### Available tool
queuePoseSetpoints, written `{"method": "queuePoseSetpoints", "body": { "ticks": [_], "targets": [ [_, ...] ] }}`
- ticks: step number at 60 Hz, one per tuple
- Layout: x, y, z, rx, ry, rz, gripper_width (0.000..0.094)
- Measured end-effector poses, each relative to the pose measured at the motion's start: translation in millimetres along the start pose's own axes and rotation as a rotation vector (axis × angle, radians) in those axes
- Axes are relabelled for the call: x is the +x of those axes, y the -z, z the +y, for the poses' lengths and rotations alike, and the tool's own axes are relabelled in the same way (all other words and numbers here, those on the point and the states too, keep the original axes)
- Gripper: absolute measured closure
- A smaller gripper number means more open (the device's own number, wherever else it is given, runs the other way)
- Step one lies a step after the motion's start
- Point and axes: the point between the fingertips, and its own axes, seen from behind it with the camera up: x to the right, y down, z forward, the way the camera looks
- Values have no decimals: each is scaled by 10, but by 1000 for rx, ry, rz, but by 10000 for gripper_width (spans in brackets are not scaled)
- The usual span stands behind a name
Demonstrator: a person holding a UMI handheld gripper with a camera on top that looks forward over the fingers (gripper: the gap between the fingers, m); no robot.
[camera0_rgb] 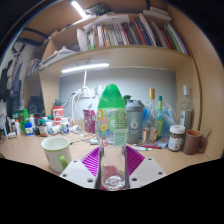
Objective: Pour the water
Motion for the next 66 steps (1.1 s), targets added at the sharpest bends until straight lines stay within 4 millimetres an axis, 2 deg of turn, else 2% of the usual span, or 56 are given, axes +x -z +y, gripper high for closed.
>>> {"method": "queuePoseSetpoints", "body": {
  "ticks": [22,31,35,38,40,45,56,66],
  "targets": [
    [9,6,22,21,-20,-27,565],
    [8,27,31,19,3,-19,418],
    [15,46,52,6,22,-15,228],
    [13,77,44,8,41,-15,140],
    [17,101,41,10,54,-11,119],
    [49,181,68,-6,86,6,136],
    [12,553,123,-24,92,-6,137],
    [-65,1173,-13,4,23,-18,134]
  ]
}}
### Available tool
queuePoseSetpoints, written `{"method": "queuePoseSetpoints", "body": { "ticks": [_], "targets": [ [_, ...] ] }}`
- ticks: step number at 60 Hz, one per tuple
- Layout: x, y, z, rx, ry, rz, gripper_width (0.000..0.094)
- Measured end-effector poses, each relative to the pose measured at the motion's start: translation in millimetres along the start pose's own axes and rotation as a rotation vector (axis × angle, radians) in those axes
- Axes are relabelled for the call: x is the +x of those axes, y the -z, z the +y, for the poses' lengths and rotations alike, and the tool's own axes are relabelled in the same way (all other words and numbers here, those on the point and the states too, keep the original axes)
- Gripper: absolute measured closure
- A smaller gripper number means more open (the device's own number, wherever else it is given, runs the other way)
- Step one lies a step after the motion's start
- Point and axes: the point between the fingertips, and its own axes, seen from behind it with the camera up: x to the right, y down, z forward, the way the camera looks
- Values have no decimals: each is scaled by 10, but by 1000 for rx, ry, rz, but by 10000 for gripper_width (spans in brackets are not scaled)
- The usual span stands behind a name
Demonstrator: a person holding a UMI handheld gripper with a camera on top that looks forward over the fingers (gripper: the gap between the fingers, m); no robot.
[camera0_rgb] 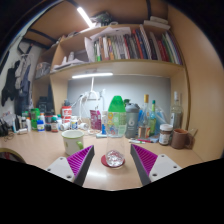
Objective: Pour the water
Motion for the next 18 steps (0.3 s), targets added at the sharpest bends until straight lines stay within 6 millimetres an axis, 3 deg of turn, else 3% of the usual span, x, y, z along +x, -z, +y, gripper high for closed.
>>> {"method": "queuePoseSetpoints", "body": {
  "ticks": [18],
  "targets": [
    [-175,1262,-288,77,-32,-10,134]
  ]
}}
